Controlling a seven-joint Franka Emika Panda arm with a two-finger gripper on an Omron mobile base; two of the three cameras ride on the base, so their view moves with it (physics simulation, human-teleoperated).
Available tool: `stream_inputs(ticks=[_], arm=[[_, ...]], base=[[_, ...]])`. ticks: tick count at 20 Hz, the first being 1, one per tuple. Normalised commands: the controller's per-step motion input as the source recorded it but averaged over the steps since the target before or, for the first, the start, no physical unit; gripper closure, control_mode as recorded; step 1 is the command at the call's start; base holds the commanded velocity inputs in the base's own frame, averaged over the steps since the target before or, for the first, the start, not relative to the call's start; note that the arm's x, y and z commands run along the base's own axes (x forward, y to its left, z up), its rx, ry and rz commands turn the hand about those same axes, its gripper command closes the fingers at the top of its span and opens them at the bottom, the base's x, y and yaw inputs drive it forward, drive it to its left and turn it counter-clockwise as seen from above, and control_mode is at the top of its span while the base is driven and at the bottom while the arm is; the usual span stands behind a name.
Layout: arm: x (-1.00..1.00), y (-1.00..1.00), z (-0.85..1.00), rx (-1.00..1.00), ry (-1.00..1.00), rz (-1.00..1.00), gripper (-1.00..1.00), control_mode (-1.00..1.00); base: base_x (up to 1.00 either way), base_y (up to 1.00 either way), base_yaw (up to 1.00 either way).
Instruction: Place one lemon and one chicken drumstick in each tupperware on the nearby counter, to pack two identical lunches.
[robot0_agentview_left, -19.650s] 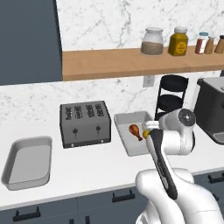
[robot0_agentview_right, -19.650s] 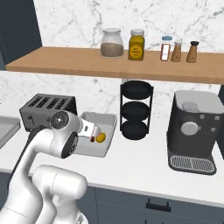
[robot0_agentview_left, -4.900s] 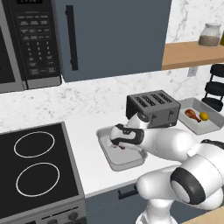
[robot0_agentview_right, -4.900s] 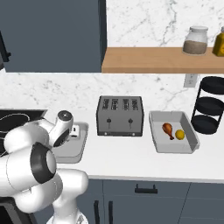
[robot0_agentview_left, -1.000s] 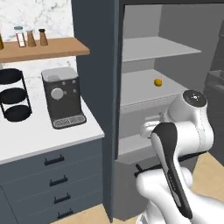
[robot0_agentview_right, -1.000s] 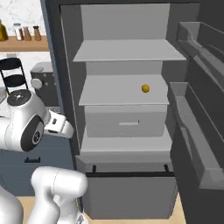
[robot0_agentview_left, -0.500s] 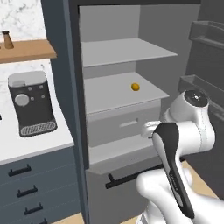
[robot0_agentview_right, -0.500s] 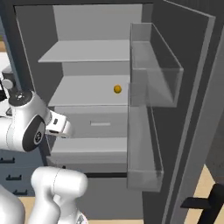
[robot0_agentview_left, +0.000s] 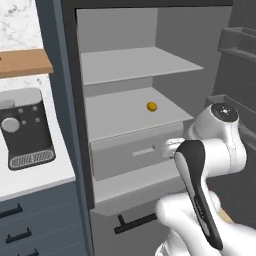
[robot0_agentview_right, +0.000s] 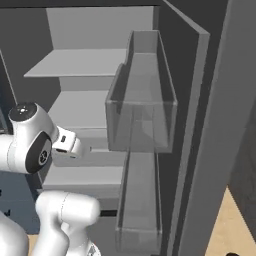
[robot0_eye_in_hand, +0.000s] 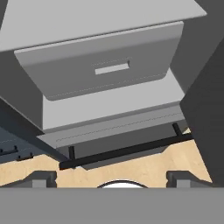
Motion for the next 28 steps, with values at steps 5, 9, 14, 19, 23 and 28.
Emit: stream_inputs(ticks=[5, 9, 14, 19, 23, 28], arm=[[0.0, 0.0, 0.0, 0.0, 0.0, 0.0, -1.0, 1.0], [0.37, -0.18, -0.17, 0.0, 0.0, 0.0, -1.0, -1.0], [0.67, -0.15, -0.17, 0.0, 0.0, 0.0, -1.0, -1.0], [0.78, -0.37, -0.07, -0.05, 0.0, -0.02, -1.0, -1.0], [0.77, -0.45, -0.06, -0.04, 0.0, -0.04, -1.0, -1.0], [0.85, -0.02, -0.17, -0.01, 0.0, 0.0, -1.0, -1.0]], base=[[0.58, 0.0, 0.0], [0.09, -0.03, 0.0], [0.0, 0.0, 0.0], [0.0, 0.0, 0.0], [0.0, 0.0, 0.0], [0.0, 0.0, 0.0]])
